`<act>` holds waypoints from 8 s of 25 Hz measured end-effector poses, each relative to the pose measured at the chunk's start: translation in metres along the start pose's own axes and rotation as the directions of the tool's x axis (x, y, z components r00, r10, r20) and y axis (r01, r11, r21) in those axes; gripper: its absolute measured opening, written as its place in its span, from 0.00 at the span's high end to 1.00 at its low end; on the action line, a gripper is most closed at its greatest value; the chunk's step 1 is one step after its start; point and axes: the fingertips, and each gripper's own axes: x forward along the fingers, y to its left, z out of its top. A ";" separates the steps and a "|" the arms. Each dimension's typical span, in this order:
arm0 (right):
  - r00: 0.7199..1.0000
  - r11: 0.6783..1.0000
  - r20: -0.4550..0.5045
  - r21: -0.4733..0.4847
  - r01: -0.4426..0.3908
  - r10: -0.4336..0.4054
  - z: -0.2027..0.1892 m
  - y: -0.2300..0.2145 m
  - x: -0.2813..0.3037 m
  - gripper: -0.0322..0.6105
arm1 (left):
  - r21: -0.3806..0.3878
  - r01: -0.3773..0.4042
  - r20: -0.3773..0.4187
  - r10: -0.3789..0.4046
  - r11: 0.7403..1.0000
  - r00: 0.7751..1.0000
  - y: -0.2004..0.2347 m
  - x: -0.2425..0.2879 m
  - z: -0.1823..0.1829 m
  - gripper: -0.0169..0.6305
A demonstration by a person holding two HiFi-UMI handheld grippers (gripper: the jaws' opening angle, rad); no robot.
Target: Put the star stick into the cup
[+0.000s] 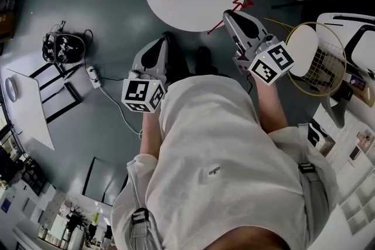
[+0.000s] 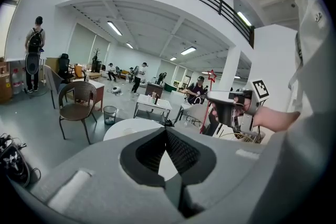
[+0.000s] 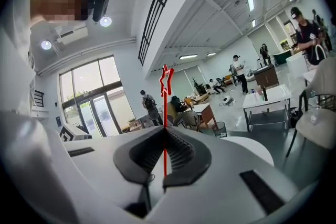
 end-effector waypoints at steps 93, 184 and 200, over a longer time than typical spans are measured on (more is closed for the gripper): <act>0.917 0.996 -0.399 0.087 0.015 0.021 -0.146 -0.172 0.314 0.93 | -0.173 -0.057 -0.209 0.020 0.983 0.978 0.171 0.123 0.015 0.96; 0.915 0.950 -0.273 0.002 0.311 -0.299 -0.128 -0.083 0.198 0.94 | 0.036 0.202 -0.056 -0.200 0.979 0.978 0.170 0.045 0.058 0.96; 0.934 0.970 -0.262 -0.067 0.235 -0.245 -0.105 -0.026 0.154 0.94 | 0.037 0.199 -0.016 -0.198 0.979 0.980 0.149 0.032 0.047 0.96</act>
